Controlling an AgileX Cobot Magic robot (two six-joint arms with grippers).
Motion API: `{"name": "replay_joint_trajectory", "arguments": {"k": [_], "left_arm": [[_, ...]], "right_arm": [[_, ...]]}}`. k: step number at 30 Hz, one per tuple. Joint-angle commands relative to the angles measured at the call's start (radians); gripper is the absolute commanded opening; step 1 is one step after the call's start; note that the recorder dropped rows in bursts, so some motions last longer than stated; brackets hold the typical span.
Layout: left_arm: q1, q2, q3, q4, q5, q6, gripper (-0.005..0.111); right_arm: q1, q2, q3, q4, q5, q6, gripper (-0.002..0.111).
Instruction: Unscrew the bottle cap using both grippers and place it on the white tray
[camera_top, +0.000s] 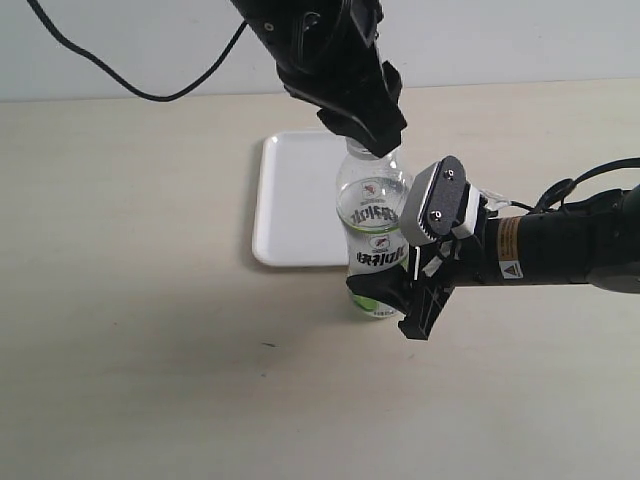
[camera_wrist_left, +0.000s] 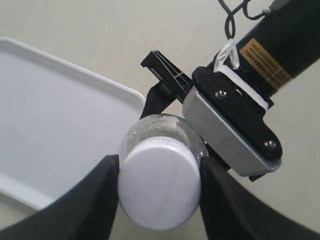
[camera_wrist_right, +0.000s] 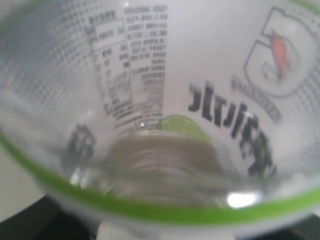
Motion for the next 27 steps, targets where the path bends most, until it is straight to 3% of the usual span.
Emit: {"name": "replay_joint_trajectory", "arguments": {"k": [1, 11, 13, 20, 27], "left_arm": [[-0.004, -0.004, -0.003, -0.017, 0.004, -0.101, 0.000], [-0.004, -0.013, -0.003, -0.015, 0.061, -0.137, 0.001], [-0.004, -0.011, -0.003, -0.015, 0.061, -0.137, 0.006], [-0.004, -0.009, -0.003, -0.015, 0.055, -0.136, 0.052], [-0.004, -0.009, -0.003, 0.001, 0.027, -0.131, 0.056]], "right_arm": [[-0.003, 0.006, 0.000, -0.004, 0.069, -0.007, 0.000], [-0.003, 0.006, 0.000, -0.003, 0.069, -0.007, 0.000], [-0.003, 0.006, 0.000, -0.003, 0.069, -0.007, 0.000], [-0.003, 0.006, 0.000, -0.003, 0.073, -0.007, 0.000], [-0.003, 0.006, 0.000, -0.003, 0.071, -0.007, 0.000]]}}
